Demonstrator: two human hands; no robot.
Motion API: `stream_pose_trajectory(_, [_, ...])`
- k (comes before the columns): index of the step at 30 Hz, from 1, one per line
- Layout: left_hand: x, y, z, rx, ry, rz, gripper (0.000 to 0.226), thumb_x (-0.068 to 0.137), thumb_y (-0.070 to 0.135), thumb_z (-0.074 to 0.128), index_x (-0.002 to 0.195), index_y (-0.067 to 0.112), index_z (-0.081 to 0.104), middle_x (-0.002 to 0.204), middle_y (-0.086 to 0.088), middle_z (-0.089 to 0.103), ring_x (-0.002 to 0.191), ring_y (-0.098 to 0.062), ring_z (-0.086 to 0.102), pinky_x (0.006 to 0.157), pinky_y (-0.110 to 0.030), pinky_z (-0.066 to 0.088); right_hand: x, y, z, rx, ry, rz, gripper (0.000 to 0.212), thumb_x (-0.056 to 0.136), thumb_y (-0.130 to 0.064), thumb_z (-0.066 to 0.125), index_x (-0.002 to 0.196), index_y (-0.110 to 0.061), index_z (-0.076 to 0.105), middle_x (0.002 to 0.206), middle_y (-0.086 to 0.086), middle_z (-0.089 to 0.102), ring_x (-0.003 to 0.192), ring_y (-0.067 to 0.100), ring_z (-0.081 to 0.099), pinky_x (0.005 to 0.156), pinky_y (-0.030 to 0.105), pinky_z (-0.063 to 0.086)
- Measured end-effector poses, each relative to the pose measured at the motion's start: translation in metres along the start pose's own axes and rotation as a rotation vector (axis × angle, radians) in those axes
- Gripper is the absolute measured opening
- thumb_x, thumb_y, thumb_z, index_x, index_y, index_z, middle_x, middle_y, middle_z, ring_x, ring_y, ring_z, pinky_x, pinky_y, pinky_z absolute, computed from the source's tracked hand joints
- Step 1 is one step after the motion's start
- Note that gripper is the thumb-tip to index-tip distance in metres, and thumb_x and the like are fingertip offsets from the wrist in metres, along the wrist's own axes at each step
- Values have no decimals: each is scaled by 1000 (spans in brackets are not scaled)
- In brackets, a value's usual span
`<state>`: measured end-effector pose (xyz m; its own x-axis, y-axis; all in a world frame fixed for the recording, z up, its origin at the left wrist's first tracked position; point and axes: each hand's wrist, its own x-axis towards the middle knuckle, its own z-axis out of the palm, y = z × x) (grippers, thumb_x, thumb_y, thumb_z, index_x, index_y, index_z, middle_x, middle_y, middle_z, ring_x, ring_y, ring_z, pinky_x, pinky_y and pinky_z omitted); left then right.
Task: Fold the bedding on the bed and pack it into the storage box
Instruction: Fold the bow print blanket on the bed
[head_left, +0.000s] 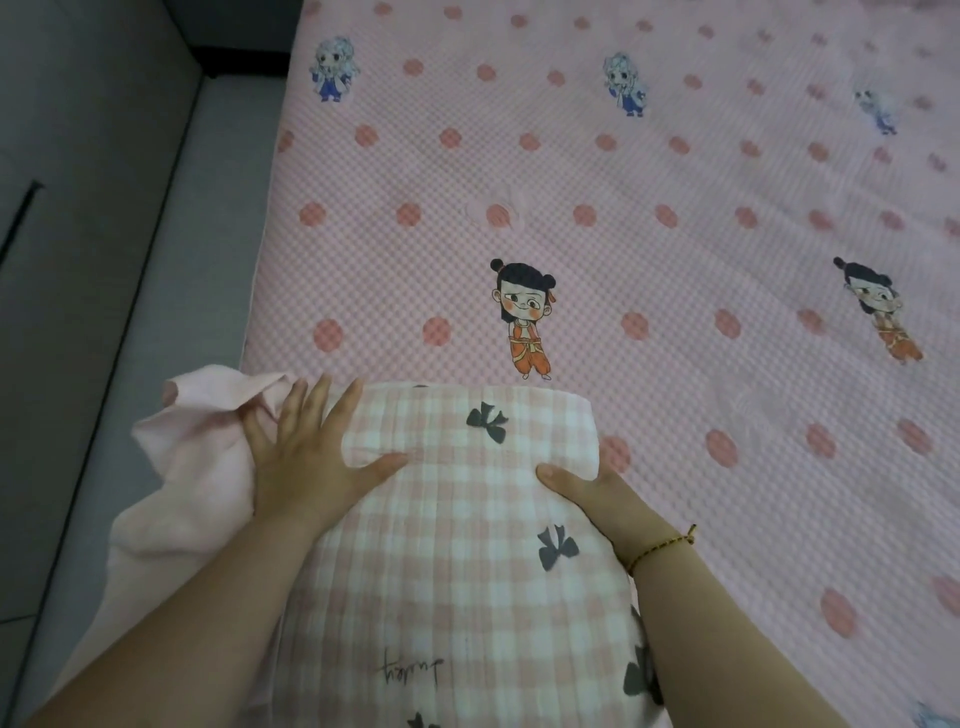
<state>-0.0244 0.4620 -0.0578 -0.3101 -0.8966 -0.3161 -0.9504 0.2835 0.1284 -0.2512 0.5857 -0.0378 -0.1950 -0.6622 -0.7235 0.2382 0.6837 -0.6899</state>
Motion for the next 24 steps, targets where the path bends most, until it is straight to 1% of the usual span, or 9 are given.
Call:
stream_pose_trajectory(2, [-3, -1, 0, -5, -7, -9, 122, 38, 90, -2, 147, 35, 5, 157, 4, 0, 144, -16, -8, 111, -51, -11, -5, 1, 3, 7, 48, -5, 17, 81, -22, 67, 97, -24, 62, 89, -6, 70, 67, 1, 68, 50, 14, 50])
stream_pose_trajectory(5, [-12, -2, -4, -11, -18, -24, 119, 40, 86, -2, 147, 34, 2, 157, 4, -4, 143, -15, -12, 110, -51, -12, -14, -2, 9, 2, 99, -52, 18, 80, -17, 69, 98, -16, 65, 92, 1, 71, 77, 11, 69, 55, 19, 53])
stream_pose_trajectory(8, [-26, -6, -17, -49, -19, -59, 121, 47, 97, 9, 148, 31, 1, 157, 2, -5, 143, -16, -13, 111, -51, -13, -31, -7, 21, -59, 156, -170, 9, 81, -11, 67, 90, -12, 66, 85, 1, 70, 75, 13, 66, 55, 18, 53])
stream_pose_trajectory(10, [-37, -9, -25, -106, -8, -104, 107, 61, 87, 25, 148, 30, -1, 157, 0, -6, 143, -16, -13, 111, -50, -13, -43, -13, 27, -86, 196, -248, 4, 80, -6, 67, 83, -9, 66, 77, 0, 68, 69, 12, 64, 54, 16, 52])
stream_pose_trajectory(12, [-54, -14, -40, -167, 21, -143, 94, 75, 74, 37, 148, 30, -2, 157, -1, -8, 143, -17, -14, 111, -48, -13, -61, -22, 37, -108, 217, -323, 13, 78, -2, 67, 76, -14, 65, 72, -2, 66, 64, 9, 63, 54, 17, 52])
stream_pose_trajectory(17, [-95, -25, -70, -391, 119, -152, 75, 87, 59, 39, 147, 33, 2, 156, 2, -10, 143, -15, -13, 113, -42, -11, -112, -48, 66, -164, 197, -454, 21, 76, -1, 69, 74, -21, 63, 76, -1, 67, 73, 17, 64, 69, 33, 55])
stream_pose_trajectory(20, [-116, -24, -85, -507, 179, -83, 72, 88, 60, 38, 147, 34, 5, 156, 1, -8, 143, -16, -11, 114, -40, -8, -154, -56, 72, -237, 251, -535, 21, 75, -2, 70, 72, -21, 62, 76, 4, 66, 76, 26, 63, 75, 43, 54])
stream_pose_trajectory(23, [-138, 3, -98, -602, 164, 78, 71, 91, 49, 46, 147, 32, 6, 156, 0, -7, 143, -16, -11, 114, -38, -6, -202, -47, 58, -275, 362, -599, 26, 75, -5, 71, 74, -29, 62, 81, 3, 68, 83, 28, 64, 80, 47, 53])
stream_pose_trajectory(24, [-139, 5, -98, -626, 154, 93, 74, 89, 51, 47, 147, 30, 6, 156, 1, -7, 143, -16, -10, 114, -37, -6, -205, -46, 56, -300, 361, -622, 28, 75, -5, 71, 74, -32, 61, 82, 1, 68, 84, 28, 64, 80, 47, 53])
